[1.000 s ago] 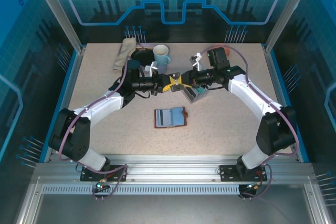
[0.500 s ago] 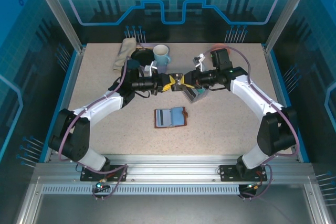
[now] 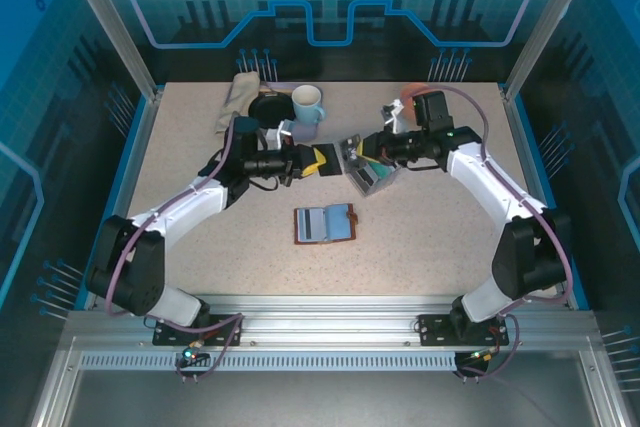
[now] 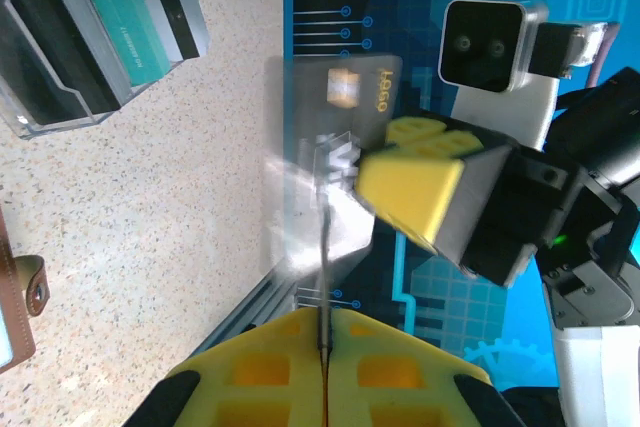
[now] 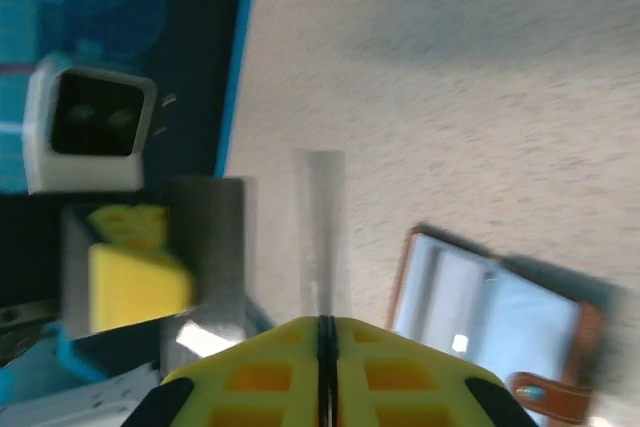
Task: Put the credit cards into the card holder
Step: Place the credit card in the storage box.
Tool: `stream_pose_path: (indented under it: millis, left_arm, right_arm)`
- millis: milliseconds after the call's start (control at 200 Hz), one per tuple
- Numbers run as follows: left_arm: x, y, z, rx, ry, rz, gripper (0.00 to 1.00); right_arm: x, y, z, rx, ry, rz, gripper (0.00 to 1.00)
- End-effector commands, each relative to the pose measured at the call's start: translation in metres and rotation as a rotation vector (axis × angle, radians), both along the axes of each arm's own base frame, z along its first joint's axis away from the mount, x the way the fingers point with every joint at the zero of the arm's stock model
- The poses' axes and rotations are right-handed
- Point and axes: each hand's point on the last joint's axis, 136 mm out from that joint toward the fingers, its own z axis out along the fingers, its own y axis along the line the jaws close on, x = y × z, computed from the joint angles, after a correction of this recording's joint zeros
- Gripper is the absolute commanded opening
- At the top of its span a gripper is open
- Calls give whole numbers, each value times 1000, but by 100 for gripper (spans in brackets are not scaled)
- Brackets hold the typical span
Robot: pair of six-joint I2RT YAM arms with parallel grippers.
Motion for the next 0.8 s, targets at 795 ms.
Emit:
stream_pose_path:
  millis: [795]
  left_arm:
    - [-30,41,-62,348,68,34,7]
  right_arm:
    - [45,-18,-95,-988,-309,394,8]
